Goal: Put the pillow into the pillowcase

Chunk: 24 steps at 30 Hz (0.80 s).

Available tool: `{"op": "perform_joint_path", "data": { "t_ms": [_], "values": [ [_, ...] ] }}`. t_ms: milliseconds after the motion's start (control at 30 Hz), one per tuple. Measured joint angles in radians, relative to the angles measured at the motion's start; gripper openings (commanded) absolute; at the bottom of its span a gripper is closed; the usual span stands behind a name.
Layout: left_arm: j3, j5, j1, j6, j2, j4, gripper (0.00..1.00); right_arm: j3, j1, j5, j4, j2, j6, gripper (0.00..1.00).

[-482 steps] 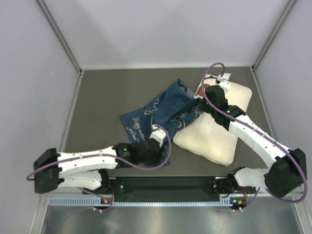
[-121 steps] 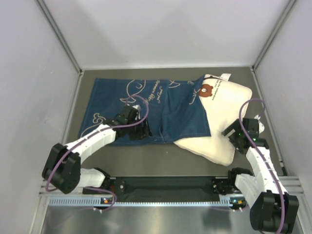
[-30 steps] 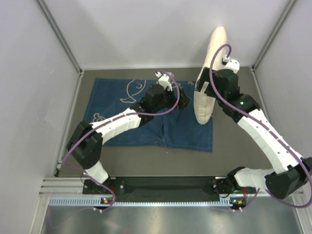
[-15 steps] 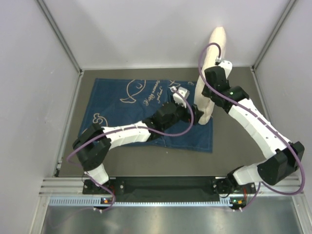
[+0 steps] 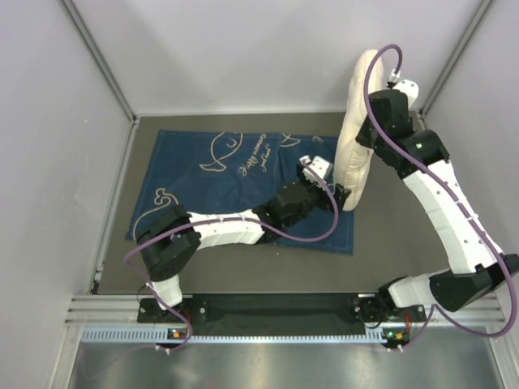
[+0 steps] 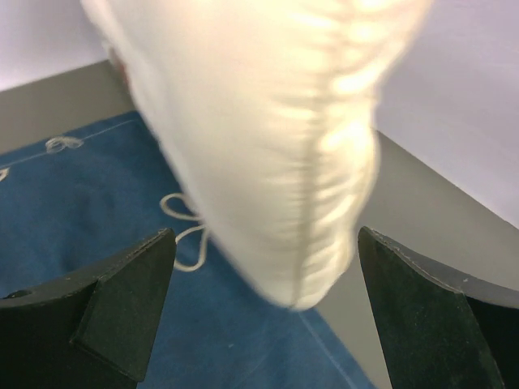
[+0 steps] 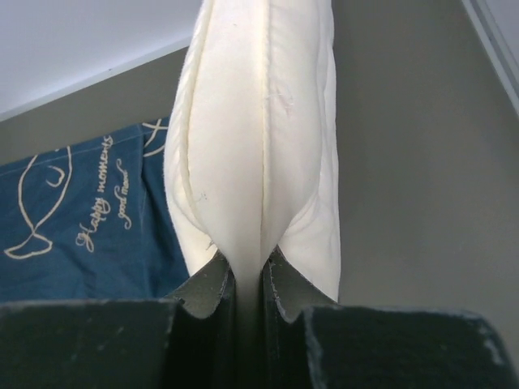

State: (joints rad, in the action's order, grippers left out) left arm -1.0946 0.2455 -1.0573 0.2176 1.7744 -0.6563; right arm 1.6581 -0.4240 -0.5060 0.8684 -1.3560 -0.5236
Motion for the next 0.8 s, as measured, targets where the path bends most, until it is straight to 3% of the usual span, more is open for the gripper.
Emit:
{"op": "perform_joint_path", "data": {
  "t_ms": [267,600,700,800],
  "values": [
    [-0.112,0.126,-0.129,-0.098,0.118,-0.014,0.99,0.074,0.0,0.022,0.071,-0.012,-0.01,0.0],
    [-0.157,0.343,-0.13,-0.088,0.186,0.003,0.99,0.079,0.001,0.034,0.08,-0.015,-0.016,0.0],
    [-0.229,0.377,-0.129,-0.081,0.236,0.032,0.9,0.079,0.001,0.038,0.08,-0.015,-0.02,0.0],
    [-0.29,0.396,-0.129,-0.069,0.28,0.066,0.63,0.079,0.001,0.041,0.082,-0.015,-0.02,0.0]
  ]
}}
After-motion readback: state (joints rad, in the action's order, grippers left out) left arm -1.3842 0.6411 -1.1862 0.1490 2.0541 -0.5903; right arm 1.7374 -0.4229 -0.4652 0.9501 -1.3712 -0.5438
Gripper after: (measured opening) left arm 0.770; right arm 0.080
